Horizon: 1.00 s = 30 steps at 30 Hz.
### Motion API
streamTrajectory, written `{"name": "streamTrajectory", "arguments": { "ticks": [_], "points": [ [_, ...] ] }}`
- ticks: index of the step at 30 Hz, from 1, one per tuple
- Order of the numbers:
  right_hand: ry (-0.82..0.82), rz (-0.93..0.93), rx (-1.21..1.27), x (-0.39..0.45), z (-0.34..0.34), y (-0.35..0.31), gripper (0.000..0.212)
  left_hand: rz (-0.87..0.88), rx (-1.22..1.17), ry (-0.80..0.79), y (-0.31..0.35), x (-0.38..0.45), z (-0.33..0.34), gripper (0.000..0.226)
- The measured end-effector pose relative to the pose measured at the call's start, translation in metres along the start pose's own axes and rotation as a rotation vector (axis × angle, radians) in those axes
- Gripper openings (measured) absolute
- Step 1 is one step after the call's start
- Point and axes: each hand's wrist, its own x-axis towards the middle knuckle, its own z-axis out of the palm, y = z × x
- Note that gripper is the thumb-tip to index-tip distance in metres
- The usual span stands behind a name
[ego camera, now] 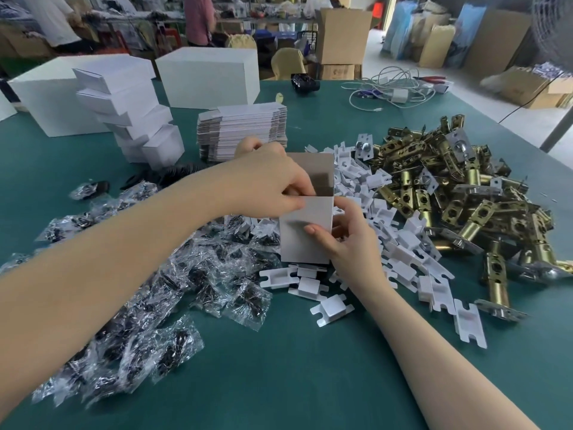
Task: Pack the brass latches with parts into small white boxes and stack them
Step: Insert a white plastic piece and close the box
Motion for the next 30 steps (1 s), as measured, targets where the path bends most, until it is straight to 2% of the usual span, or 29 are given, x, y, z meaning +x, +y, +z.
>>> {"name": "streamTrajectory", "arguments": {
  "ticks": [3,5,7,9,11,13,18,21,24,27,30],
  "points": [
    [0.004,0.004,0.005,0.001,0.000,0.002,0.036,-0.036,-0.390,0.302,-0.012,-0.012,-0.005,0.022],
    [0.008,0.004,-0.004,0.001,0.000,0.003,0.035,-0.167,-0.483,0.454,-0.032,-0.021,0.001,0.016],
    [0.005,0.001,-0.012,0.001,0.000,0.004,0.035,-0.348,-0.359,0.366,-0.061,-0.030,0.014,0.013],
    [0.006,-0.002,-0.019,0.001,0.000,0.004,0.036,-0.459,-0.161,0.124,-0.087,-0.040,0.030,0.021],
    [0.007,-0.009,-0.017,0.001,0.000,0.004,0.037,-0.481,-0.034,-0.099,-0.101,-0.048,0.044,0.037],
    [0.008,-0.008,-0.006,0.001,0.000,0.003,0.035,-0.472,-0.024,-0.174,-0.107,-0.052,0.053,0.042],
    [0.005,0.008,0.005,0.001,0.001,0.004,0.036,-0.517,-0.010,-0.068,-0.109,-0.050,0.061,0.024],
    [-0.001,0.025,0.019,0.002,0.001,0.005,0.037,-0.552,-0.106,0.016,-0.112,-0.047,0.061,0.011],
    [0.001,0.034,0.020,0.003,0.001,0.007,0.036,-0.589,-0.228,0.052,-0.115,-0.043,0.056,0.026],
    [0.005,0.047,0.018,0.003,0.001,0.008,0.037,-0.598,-0.215,-0.030,-0.118,-0.040,0.053,0.046],
    [0.006,0.065,0.016,0.003,0.001,0.010,0.044,-0.646,-0.357,0.032,-0.122,-0.040,0.046,0.025]
  ]
}}
